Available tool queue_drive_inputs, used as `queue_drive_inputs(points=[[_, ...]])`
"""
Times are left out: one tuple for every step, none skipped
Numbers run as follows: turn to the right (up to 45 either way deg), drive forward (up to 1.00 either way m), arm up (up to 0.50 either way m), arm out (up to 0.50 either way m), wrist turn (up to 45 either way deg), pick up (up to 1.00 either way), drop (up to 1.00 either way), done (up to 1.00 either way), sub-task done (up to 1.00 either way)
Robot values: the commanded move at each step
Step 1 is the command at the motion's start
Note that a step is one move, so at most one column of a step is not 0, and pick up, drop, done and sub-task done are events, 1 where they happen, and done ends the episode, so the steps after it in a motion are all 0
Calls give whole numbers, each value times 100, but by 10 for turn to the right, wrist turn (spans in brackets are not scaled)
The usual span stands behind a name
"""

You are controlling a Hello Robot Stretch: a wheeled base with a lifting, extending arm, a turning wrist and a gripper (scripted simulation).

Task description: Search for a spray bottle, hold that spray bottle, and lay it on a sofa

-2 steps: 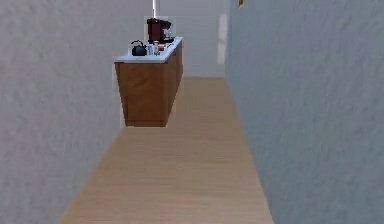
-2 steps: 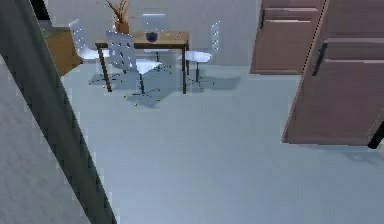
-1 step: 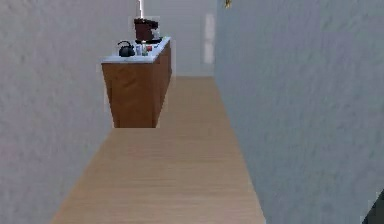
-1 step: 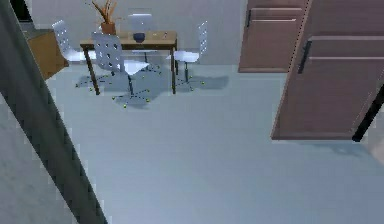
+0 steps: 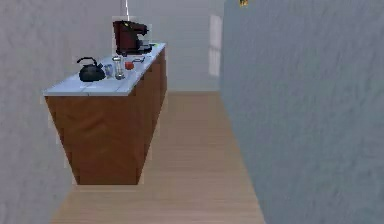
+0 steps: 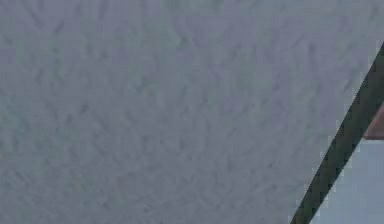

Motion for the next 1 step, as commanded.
queue_drive_inputs(points=[[0,100,0,0,0,0,0,0,0]])
